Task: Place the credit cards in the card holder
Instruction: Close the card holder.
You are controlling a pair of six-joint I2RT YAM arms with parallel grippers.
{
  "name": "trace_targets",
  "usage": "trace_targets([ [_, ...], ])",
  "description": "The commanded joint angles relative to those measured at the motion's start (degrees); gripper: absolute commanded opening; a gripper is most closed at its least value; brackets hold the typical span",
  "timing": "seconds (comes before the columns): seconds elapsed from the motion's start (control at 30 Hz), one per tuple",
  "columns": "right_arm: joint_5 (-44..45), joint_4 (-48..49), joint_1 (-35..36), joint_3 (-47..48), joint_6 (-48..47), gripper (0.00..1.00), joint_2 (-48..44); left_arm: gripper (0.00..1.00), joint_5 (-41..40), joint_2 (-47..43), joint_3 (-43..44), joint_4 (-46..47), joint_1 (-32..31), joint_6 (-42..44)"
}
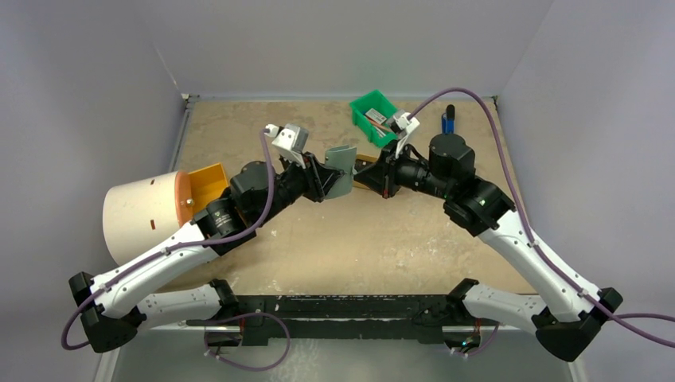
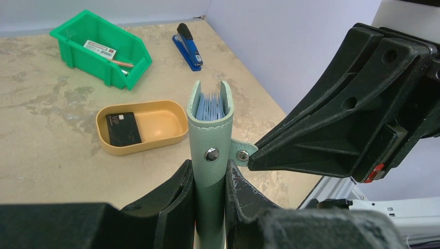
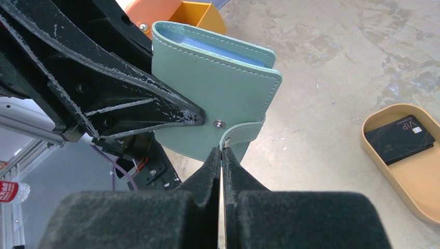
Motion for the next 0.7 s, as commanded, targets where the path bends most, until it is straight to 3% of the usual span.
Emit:
trace_targets([
  [0.0, -0.1, 3.4, 0.0, 2.6, 0.4, 0.0, 0.8, 0.0, 0.3, -0.3, 0.4, 4.6, 0.0, 0.9],
  [0.67, 0.0, 3.9, 0.0, 3.6, 0.6, 0.0, 2.7, 0.0, 1.0, -0.1, -0.2, 4.8, -0.1, -0.1],
])
